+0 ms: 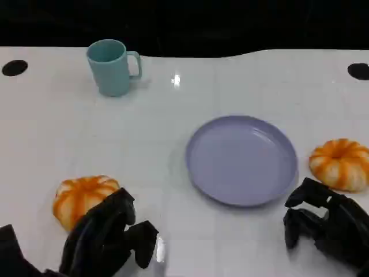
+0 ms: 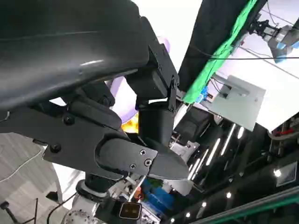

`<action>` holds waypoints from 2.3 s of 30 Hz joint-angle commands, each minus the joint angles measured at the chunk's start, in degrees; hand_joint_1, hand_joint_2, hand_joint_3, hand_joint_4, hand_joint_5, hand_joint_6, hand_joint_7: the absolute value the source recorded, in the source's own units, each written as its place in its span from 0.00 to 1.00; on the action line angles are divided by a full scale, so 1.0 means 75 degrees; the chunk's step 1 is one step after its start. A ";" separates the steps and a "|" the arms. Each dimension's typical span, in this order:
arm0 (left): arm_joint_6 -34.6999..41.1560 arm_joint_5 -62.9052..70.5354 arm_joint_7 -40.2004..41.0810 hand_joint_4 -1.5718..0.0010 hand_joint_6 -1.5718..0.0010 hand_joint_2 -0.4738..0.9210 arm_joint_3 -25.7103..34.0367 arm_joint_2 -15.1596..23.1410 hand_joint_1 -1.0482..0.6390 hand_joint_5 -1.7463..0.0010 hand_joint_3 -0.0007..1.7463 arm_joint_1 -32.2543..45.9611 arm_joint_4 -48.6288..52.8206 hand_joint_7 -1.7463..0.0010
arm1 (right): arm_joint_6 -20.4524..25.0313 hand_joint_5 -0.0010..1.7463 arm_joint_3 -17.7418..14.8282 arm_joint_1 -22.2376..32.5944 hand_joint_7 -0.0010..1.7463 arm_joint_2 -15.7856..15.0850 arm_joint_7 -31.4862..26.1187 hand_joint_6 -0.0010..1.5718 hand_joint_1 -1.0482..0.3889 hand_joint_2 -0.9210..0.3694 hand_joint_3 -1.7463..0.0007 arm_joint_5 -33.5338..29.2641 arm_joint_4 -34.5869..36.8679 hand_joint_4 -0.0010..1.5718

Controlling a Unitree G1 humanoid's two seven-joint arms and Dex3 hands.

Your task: Grasp the bread from the table and place it into the plate.

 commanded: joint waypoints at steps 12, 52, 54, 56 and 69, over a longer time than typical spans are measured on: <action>-0.0011 0.0035 0.0028 0.29 0.41 1.00 0.0121 0.0135 0.18 0.00 0.04 -0.0107 0.0097 0.12 | 0.0251 0.98 -0.0027 0.0123 0.79 -0.0024 -0.0098 0.46 0.34 0.00 0.91 0.0023 -0.0137 0.48; -0.3856 0.6908 0.3678 0.87 0.78 0.99 -0.1194 0.1838 0.26 0.37 0.01 0.0836 -0.2783 0.66 | 0.0547 0.96 0.0060 0.0258 0.79 -0.0014 -0.0192 0.46 0.35 0.00 0.91 0.0034 -0.0426 0.49; -0.4057 0.7739 0.4218 0.89 0.79 0.99 -0.1239 0.2092 0.26 0.37 0.01 0.0865 -0.2958 0.67 | 0.0532 0.95 0.0065 0.0244 0.78 -0.0018 -0.0262 0.47 0.35 0.00 0.91 -0.0001 -0.0392 0.49; -0.4151 0.8463 0.4679 0.92 0.82 1.00 -0.1292 0.2318 0.26 0.38 0.01 0.0891 -0.3115 0.68 | 0.0489 0.93 0.0067 0.0230 0.75 -0.0019 -0.0290 0.49 0.34 0.00 0.92 -0.0021 -0.0354 0.51; -0.1857 1.2944 0.4265 1.00 0.83 0.92 -0.1778 0.3415 0.25 0.60 0.00 0.1339 -0.5685 0.77 | 0.0424 0.94 0.0104 0.0222 0.75 -0.0024 -0.0263 0.49 0.33 0.00 0.92 -0.0052 -0.0385 0.51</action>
